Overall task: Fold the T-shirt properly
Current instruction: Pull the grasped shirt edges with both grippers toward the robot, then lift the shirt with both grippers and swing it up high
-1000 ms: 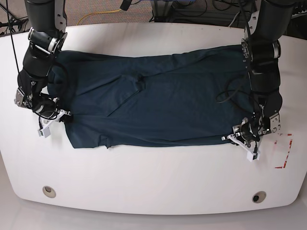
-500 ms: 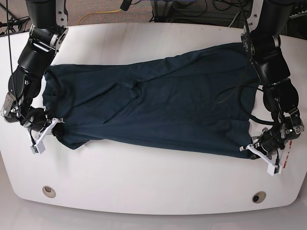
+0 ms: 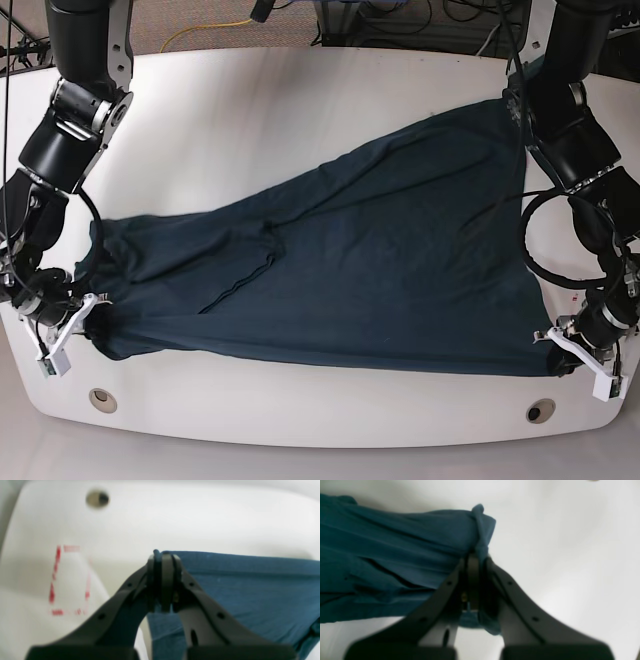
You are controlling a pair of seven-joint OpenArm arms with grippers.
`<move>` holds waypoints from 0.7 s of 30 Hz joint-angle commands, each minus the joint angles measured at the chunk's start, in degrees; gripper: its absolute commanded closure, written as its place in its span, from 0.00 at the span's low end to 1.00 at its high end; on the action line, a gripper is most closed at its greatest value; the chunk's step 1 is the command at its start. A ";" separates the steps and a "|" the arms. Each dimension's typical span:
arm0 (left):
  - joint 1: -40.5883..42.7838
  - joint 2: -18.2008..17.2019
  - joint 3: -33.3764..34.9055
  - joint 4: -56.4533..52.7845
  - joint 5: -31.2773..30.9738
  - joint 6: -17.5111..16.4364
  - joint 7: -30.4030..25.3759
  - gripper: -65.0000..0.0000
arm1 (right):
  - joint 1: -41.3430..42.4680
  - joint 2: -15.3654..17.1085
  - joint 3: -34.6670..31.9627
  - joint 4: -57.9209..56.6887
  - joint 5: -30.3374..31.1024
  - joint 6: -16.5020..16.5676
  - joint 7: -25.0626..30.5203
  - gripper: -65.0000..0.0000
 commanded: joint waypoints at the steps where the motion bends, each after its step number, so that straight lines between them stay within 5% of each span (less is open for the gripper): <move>1: -2.92 -1.84 -0.34 2.21 1.00 0.43 -1.48 1.00 | 4.24 1.71 -0.17 1.07 -1.08 -0.12 0.97 1.00; 15: -15.13 -7.73 0.18 10.12 0.91 -1.24 2.91 1.00 | 26.05 7.16 -16.00 0.98 -1.17 -0.12 0.97 1.00; 21: -27.18 -9.93 0.27 9.94 1.00 -1.33 6.25 1.00 | 36.51 9.27 -21.98 -1.66 -0.82 -0.12 -0.35 1.00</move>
